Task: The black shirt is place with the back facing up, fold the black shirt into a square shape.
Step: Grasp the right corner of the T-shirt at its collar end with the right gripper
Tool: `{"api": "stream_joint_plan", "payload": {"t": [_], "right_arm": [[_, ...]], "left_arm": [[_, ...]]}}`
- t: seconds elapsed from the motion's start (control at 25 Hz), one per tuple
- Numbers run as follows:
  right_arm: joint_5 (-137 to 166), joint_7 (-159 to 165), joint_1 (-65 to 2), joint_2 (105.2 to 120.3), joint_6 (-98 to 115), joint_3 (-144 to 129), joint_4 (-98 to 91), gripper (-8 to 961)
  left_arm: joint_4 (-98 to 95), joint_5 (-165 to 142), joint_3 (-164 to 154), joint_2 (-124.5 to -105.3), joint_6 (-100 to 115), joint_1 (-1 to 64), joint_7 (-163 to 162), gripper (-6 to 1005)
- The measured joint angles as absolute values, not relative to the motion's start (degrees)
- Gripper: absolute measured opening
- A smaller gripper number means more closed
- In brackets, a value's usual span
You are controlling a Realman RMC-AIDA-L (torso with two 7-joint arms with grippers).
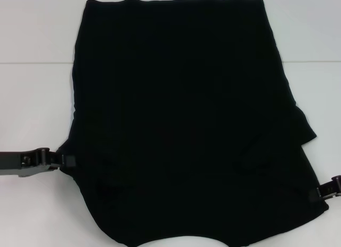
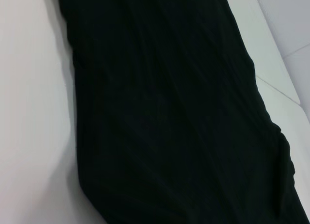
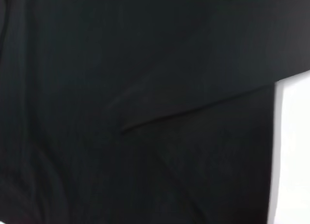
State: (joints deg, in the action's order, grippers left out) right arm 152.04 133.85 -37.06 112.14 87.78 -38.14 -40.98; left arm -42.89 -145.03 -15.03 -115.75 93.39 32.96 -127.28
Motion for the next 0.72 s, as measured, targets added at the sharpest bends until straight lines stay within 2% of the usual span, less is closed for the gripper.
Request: {"api": "stream_joint_plan", "payload": {"t": [0.44,0.72], "right_arm": [[151.7,133.9,-38.3,114.27,88.2,-39.1,-40.9,263],[151.6,134.3,-38.5,114.43,89.8,-38.6,-41.3,244]], "left_arm": [[-42.9,-144.9,-15.0,-115.75,92.9,33.0,-127.4,65],[-42.9,-144.9,-14.8,-115.69,92.7,33.0,-127.4,66]]}}
